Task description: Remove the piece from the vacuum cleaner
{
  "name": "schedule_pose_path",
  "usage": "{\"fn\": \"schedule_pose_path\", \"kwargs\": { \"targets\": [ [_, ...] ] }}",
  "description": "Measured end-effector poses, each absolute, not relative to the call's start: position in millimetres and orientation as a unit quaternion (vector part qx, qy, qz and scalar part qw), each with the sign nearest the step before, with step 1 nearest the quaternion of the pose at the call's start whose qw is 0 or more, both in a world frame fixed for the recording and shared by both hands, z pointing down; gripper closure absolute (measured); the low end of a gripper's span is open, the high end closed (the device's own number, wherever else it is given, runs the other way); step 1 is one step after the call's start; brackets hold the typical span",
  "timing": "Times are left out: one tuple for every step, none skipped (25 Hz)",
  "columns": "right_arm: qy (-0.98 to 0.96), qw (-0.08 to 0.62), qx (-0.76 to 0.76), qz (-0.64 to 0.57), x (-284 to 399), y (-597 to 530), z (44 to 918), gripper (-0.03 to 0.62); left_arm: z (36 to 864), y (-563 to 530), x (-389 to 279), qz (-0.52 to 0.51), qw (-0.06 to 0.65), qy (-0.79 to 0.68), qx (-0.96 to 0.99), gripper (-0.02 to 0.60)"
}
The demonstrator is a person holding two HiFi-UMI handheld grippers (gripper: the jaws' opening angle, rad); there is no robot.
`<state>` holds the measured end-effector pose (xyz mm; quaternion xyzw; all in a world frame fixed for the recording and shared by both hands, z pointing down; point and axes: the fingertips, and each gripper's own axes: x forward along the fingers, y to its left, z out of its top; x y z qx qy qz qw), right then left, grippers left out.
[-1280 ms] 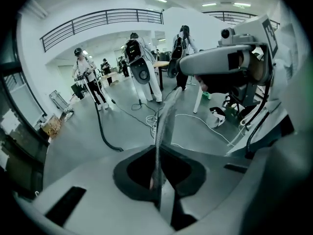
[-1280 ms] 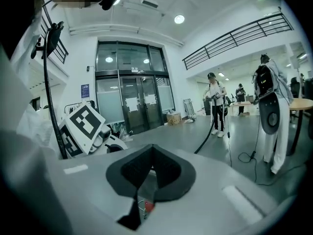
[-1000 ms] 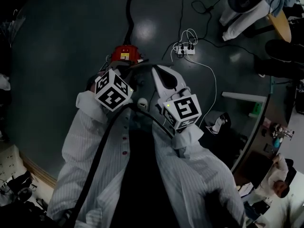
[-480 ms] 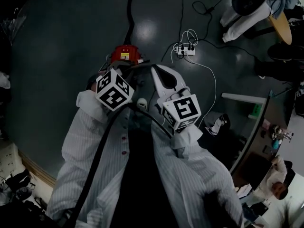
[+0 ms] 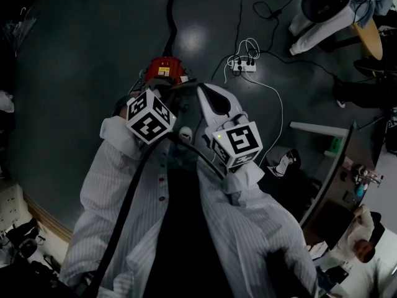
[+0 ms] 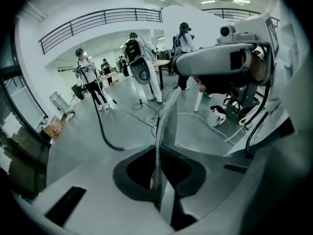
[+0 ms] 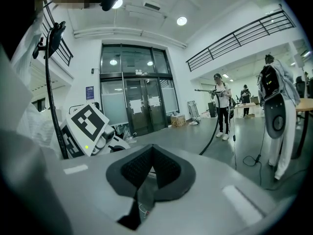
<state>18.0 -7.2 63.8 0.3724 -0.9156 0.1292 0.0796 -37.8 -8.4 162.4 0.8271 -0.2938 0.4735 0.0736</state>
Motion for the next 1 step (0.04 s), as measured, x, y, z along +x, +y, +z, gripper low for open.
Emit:
{"fn": "schedule_pose_path", "kwargs": {
  "targets": [
    [-0.916, 0.08, 0.372, 0.129, 17.6, -6.9, 64.8, 0.595, 163.7, -8.0, -38.0, 0.474, 0.073, -0.293, 0.827, 0.552]
  ]
}}
